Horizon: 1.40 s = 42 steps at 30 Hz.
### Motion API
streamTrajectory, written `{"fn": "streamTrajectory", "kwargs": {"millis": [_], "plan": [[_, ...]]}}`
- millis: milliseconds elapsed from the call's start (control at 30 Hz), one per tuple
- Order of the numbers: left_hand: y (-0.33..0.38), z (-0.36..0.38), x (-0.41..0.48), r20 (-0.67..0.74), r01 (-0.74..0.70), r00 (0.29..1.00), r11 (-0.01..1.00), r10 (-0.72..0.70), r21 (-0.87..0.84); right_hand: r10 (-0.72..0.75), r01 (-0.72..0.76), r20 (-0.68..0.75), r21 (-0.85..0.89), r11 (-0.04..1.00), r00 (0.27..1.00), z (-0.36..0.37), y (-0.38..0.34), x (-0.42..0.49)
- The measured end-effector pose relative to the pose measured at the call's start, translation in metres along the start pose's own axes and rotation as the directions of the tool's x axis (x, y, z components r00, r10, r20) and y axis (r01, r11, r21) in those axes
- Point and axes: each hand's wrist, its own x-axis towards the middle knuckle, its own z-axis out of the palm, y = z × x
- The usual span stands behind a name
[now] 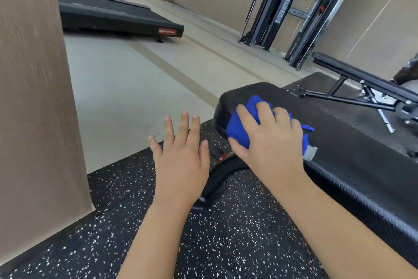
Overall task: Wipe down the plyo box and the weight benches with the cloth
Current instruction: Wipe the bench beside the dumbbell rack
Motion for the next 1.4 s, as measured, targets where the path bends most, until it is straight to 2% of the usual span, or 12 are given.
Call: {"fn": "streamTrajectory", "kwargs": {"millis": [100,200,367,467,600,833,1200,1400], "plan": [[-0.005,-0.002,0.001,0.022,0.027,0.999,0.999,-0.027,-0.020,-0.025,0.025,-0.011,-0.023,0.999,1.000,-0.006,0.012,-0.020],[0.001,-0.003,0.001,0.007,0.037,0.999,0.998,-0.036,-0.052,0.055,-0.057,-0.022,-0.076,0.995,0.998,0.001,0.001,-0.004],[0.019,0.000,-0.001,0.050,0.058,0.997,0.995,-0.054,-0.081,0.158,-0.147,0.124,-0.093,0.985,0.980,0.015,-0.038,0.051],[0.025,-0.002,-0.004,0.052,0.087,0.995,0.989,-0.081,-0.119,0.128,-0.122,0.109,-0.059,0.991,0.986,0.015,-0.033,0.045],[0.034,-0.007,-0.008,-0.055,-0.023,0.998,0.960,0.008,-0.281,0.066,-0.066,0.073,0.001,0.998,0.995,0.005,-0.014,0.027],[0.067,-0.018,-0.019,-0.134,-0.173,0.981,0.940,0.139,-0.295,0.052,-0.053,0.070,0.002,0.999,0.996,-0.018,0.025,-0.023],[0.176,-0.001,-0.059,-0.108,-0.401,0.915,0.846,0.389,-0.351,0.168,-0.187,0.131,0.157,0.970,0.977,-0.073,0.114,-0.113],[0.225,0.012,-0.086,-0.021,-0.475,0.863,0.794,0.505,-0.380,0.180,-0.196,0.188,0.070,0.978,0.966,-0.107,0.169,-0.171]]}}
